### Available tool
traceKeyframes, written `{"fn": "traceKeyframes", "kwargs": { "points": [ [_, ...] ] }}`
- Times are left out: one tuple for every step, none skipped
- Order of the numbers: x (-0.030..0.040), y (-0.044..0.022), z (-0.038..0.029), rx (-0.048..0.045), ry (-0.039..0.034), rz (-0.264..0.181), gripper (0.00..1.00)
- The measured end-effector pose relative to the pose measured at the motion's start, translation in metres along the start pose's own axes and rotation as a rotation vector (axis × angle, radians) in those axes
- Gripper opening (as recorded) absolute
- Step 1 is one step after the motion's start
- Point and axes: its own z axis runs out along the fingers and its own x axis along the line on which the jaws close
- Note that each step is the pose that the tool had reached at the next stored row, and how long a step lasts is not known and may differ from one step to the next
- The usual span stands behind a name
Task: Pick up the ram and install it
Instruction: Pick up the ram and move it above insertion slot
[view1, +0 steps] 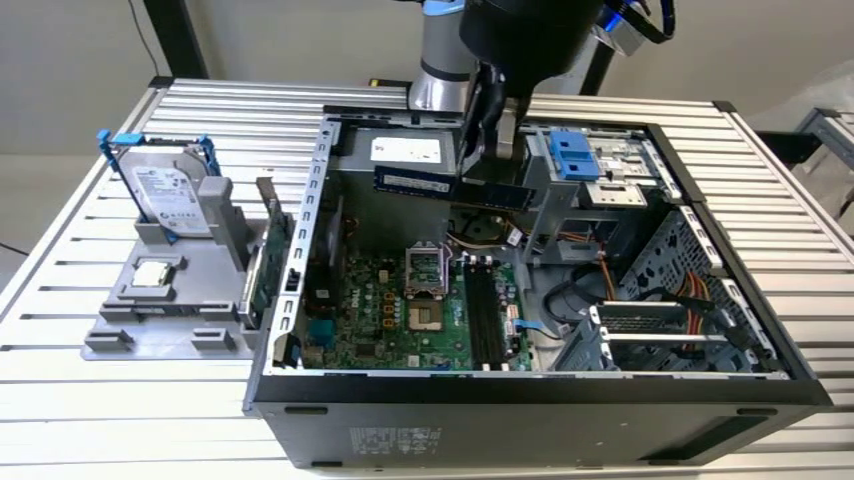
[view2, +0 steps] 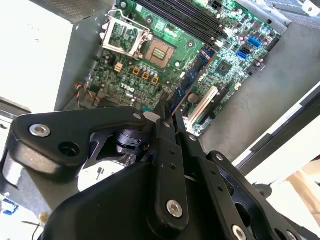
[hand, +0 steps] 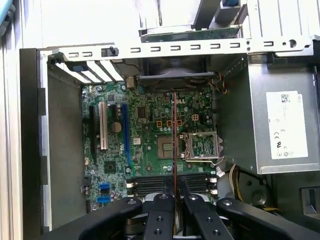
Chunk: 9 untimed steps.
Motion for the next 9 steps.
{"fn": "traceKeyframes", "kwargs": {
  "points": [
    [0.0,0.0,0.0,-0.0022,0.0002,0.0,0.0],
    [0.0,0.0,0.0,-0.0026,0.0003,0.0,0.0],
    [0.0,0.0,0.0,-0.0181,0.0017,0.0,0.0],
    [0.0,0.0,0.0,-0.0336,0.0031,0.0,0.0],
    [0.0,0.0,0.0,-0.0339,0.0031,0.0,0.0],
    [0.0,0.0,0.0,-0.0343,0.0032,0.0,0.0],
    [0.0,0.0,0.0,-0.0349,0.0032,0.0,0.0],
    [0.0,0.0,0.0,-0.0352,0.0032,0.0,0.0],
    [0.0,0.0,0.0,-0.0355,0.0033,0.0,0.0]
  ]
}}
